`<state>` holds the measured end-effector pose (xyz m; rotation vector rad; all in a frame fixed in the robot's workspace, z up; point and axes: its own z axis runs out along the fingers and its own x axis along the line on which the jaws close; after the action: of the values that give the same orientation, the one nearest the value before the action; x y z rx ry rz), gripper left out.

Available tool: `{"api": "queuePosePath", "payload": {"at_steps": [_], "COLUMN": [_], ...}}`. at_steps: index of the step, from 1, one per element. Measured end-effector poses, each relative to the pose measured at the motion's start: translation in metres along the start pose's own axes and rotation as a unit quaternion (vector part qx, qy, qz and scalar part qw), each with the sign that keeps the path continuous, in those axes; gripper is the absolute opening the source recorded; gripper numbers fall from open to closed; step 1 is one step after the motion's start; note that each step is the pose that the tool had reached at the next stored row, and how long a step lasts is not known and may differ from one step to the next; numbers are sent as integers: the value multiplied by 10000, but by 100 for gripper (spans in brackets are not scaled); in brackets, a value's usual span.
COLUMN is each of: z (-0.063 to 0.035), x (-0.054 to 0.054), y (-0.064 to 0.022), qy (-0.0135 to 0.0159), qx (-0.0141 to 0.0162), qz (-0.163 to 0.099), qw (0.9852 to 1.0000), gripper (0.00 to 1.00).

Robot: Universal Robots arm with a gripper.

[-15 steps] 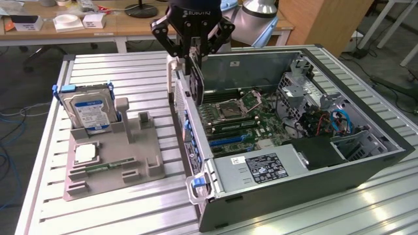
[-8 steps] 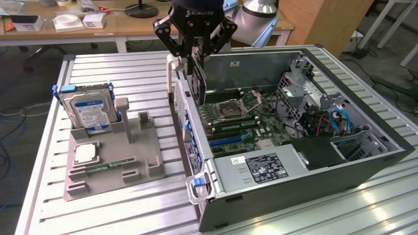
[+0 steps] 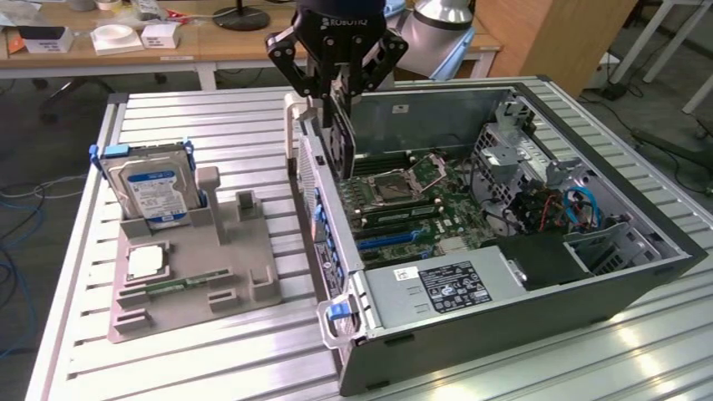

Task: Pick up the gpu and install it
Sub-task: 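Pick up the gpu and move the gpu toward the slot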

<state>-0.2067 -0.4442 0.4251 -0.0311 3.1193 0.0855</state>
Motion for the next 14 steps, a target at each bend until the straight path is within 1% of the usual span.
{"api": "queuePosePath", "payload": {"at_steps": [14], "z": [2], "x": [-89], "y": [-2], "qy": [0], "qx": [0], "qz": [0], "qw": [10000], "gripper": [26]}}
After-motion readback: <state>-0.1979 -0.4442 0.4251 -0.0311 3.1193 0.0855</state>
